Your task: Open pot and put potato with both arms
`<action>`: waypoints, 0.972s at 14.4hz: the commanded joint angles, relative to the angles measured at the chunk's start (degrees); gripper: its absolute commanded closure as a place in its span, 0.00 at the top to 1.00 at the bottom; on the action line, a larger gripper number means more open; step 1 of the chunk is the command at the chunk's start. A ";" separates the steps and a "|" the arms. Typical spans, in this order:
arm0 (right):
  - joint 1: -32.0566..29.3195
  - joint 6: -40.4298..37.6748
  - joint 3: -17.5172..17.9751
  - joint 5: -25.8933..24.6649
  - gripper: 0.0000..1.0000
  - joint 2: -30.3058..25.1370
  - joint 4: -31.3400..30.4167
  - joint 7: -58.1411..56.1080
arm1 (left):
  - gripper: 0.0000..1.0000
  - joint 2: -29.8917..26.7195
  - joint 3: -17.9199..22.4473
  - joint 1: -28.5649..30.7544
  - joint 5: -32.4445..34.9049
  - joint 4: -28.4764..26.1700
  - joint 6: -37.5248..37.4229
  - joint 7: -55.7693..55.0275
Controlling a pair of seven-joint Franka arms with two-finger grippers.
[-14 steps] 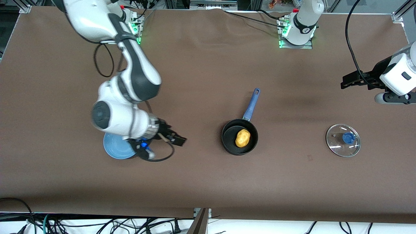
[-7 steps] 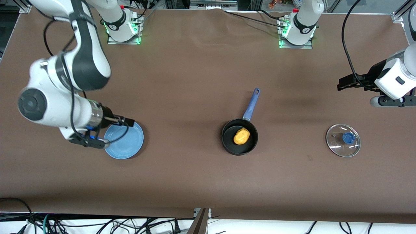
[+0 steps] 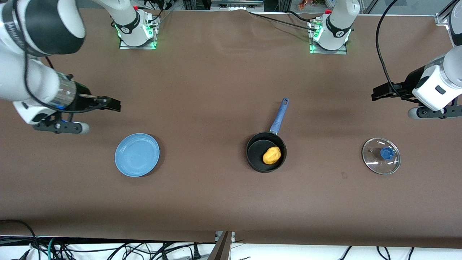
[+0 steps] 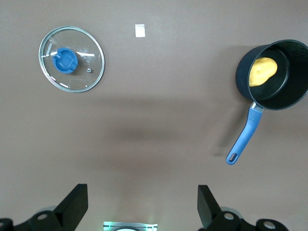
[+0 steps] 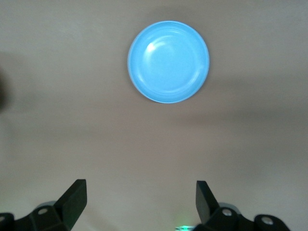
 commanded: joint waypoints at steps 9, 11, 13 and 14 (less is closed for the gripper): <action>-13.55 7.40 12.22 -7.17 1.00 -16.75 -19.85 -4.42 | 1.00 1.43 -0.08 -0.41 0.83 2.90 -1.02 -0.54; -13.81 7.14 12.22 -7.52 1.00 -15.88 -17.48 -5.56 | 1.00 1.43 -0.08 -0.41 1.00 2.99 -1.02 -0.36; -13.73 7.14 12.39 -9.62 1.00 -14.82 -15.90 -8.01 | 1.00 1.43 -0.08 -0.41 1.00 2.99 -1.02 -0.27; -13.29 7.05 12.57 -10.77 1.00 -13.95 -14.15 -8.72 | 1.00 1.43 -0.08 -0.50 1.00 2.99 -1.02 -0.27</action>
